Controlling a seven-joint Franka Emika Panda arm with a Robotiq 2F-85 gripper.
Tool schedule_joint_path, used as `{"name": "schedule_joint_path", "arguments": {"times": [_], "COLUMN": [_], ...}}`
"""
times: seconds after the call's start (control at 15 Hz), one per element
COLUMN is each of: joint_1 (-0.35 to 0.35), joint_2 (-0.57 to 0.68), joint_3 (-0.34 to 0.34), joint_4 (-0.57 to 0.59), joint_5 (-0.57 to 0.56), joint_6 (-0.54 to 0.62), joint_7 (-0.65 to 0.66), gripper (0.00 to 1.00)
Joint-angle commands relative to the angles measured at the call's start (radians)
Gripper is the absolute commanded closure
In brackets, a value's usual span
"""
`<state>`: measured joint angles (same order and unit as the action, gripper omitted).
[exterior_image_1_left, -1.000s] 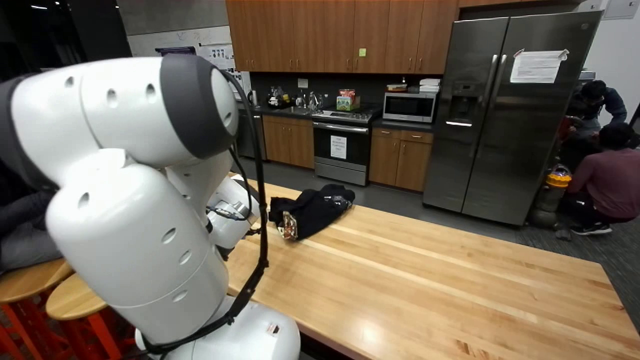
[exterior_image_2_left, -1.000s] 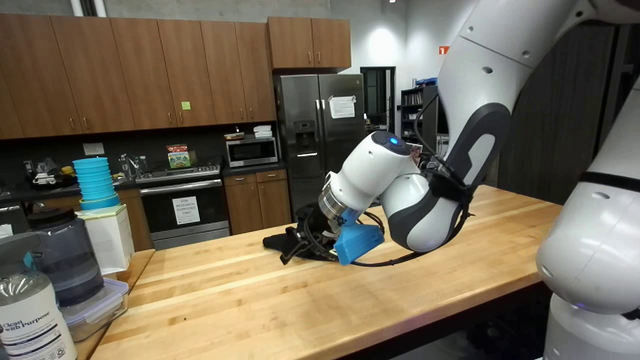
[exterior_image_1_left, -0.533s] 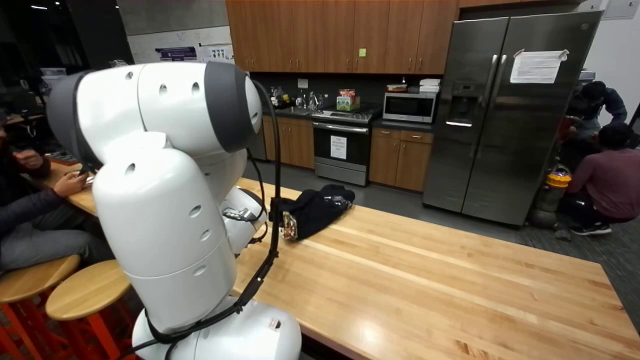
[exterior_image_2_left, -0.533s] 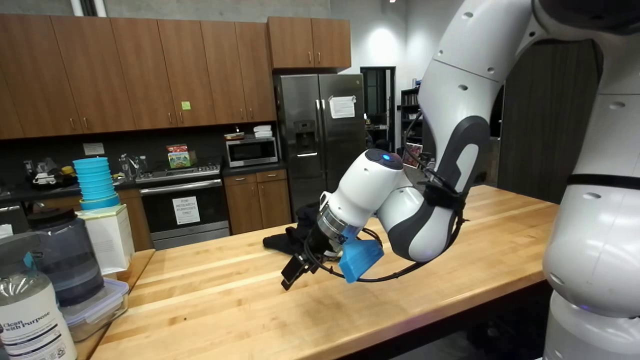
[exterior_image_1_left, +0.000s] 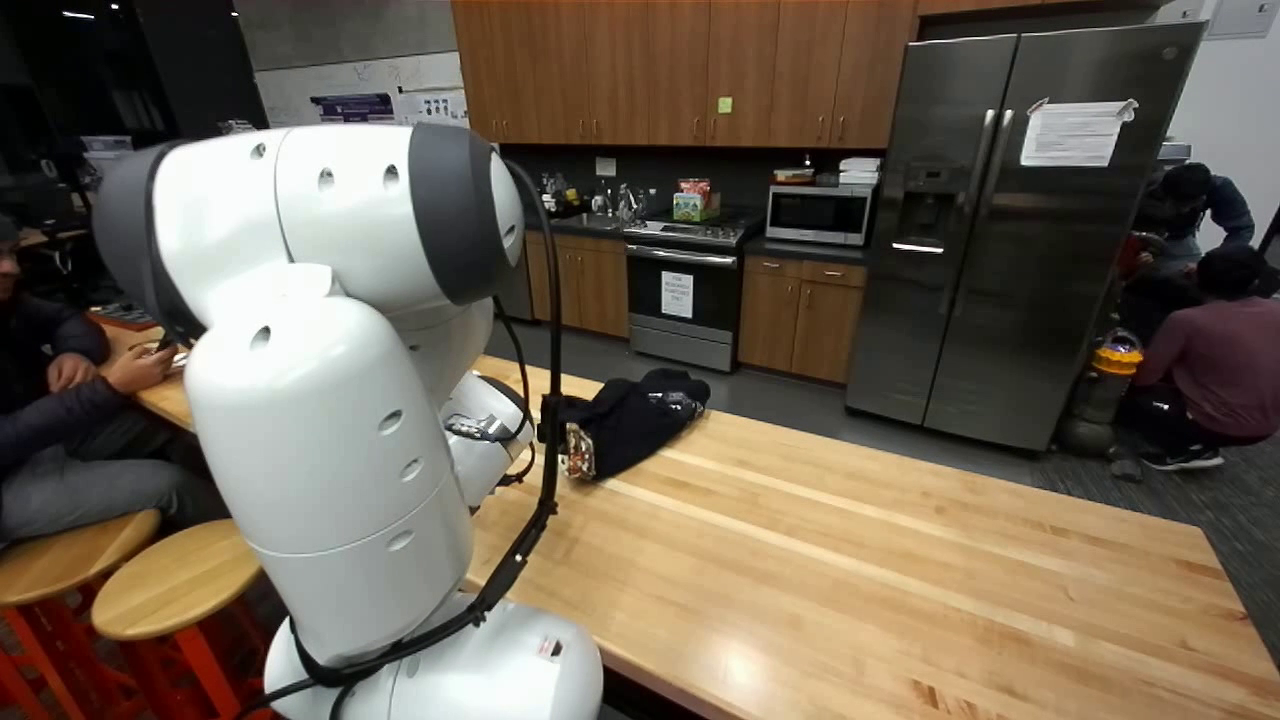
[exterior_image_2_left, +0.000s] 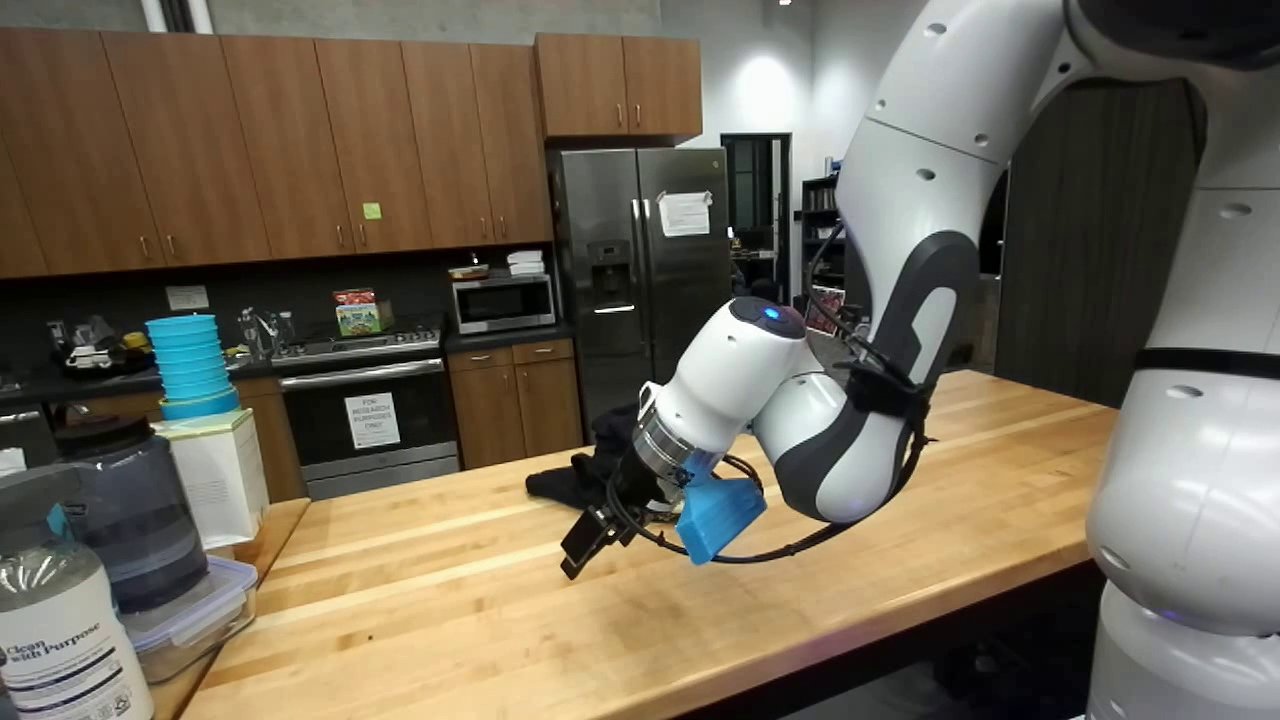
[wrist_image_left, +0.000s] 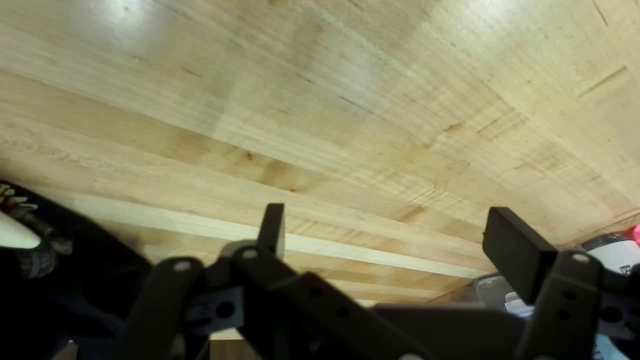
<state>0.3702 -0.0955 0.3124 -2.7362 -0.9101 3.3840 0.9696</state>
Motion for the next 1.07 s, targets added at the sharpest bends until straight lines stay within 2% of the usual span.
{"name": "schedule_joint_path", "arguments": {"times": [0.0, 0.47, 0.87, 0.93, 1.0], "joint_1": [0.000, 0.000, -0.035, 0.048, 0.063], "joint_2": [0.000, -0.011, -0.223, -0.255, -0.296], "joint_3": [0.000, 0.002, 0.051, 0.009, 0.006], "joint_4": [0.000, -0.004, -0.090, -0.073, -0.092], "joint_5": [0.000, 0.000, 0.063, 0.068, 0.074], "joint_6": [0.000, 0.004, 0.112, 0.078, 0.083], "joint_7": [0.000, -0.003, -0.077, -0.055, -0.064], "gripper": [0.00, 0.00, 0.00, 0.00, 0.00]}}
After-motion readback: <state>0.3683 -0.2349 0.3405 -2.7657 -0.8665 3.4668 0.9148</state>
